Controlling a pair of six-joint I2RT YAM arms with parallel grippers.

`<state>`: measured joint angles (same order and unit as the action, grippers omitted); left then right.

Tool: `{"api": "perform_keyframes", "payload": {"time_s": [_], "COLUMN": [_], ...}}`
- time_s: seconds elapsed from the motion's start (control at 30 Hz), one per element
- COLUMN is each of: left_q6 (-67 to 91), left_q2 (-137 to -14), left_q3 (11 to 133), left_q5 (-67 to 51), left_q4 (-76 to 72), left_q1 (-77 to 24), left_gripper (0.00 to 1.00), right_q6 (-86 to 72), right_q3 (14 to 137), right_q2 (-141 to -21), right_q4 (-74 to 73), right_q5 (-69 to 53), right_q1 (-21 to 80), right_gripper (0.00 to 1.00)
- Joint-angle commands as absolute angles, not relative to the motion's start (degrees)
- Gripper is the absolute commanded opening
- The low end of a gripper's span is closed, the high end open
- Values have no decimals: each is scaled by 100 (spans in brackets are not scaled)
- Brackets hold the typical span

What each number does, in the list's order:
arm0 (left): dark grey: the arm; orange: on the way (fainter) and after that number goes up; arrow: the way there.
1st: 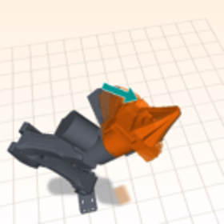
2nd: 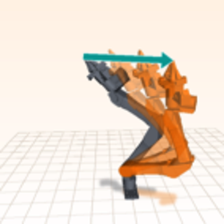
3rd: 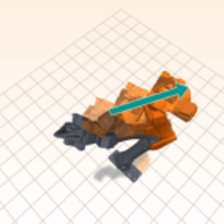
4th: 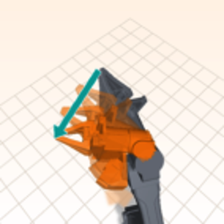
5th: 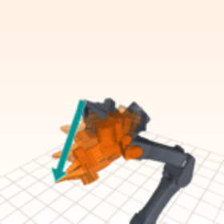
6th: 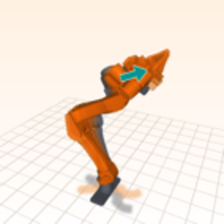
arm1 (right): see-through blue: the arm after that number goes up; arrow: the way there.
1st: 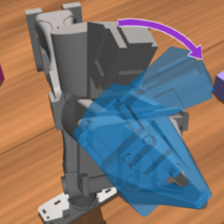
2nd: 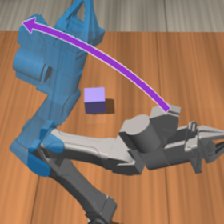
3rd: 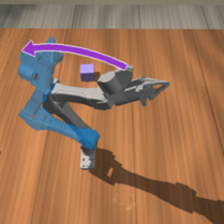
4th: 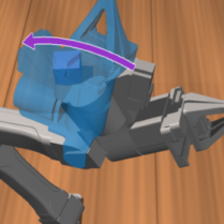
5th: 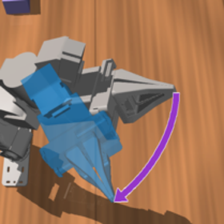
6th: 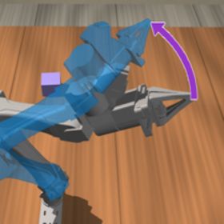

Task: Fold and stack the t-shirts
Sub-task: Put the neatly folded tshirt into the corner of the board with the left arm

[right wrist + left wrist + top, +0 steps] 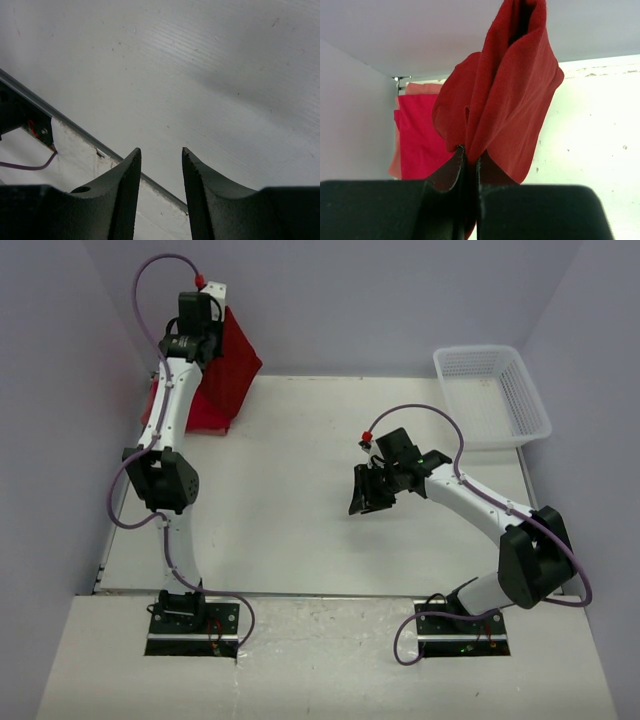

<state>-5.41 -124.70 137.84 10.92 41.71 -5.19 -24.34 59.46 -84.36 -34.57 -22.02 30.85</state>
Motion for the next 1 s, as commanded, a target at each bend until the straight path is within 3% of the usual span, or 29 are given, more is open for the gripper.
{"api": "perform_keyframes", "payload": {"time_s": [0.0, 0.37, 0.7, 0.97], "left_q6": [-677, -650, -869, -1028], "left_q2": [-12138, -12445, -13551, -13905], "left_q3": [13659, 13430, 13772, 13307], "left_q5": [1239, 1160, 1125, 2564], "left_q4": [3903, 3639, 3516, 2234], "left_q1": [-387, 325, 817, 1142], "left_gripper": [0, 0, 0, 1], "right_q6": [-2356, -2320, -2478, -2426], "right_q3": [5994, 6003, 6293, 6179], "right_q2": [-8305, -8455, -8367, -8481], "right_q4": [-3427, -3577, -3849, -3841], "right_q5": [-2180, -2083, -2303, -2600], "right_q1": [3129, 3129, 3146, 3173], "right_gripper": [40, 40, 40, 40]}}
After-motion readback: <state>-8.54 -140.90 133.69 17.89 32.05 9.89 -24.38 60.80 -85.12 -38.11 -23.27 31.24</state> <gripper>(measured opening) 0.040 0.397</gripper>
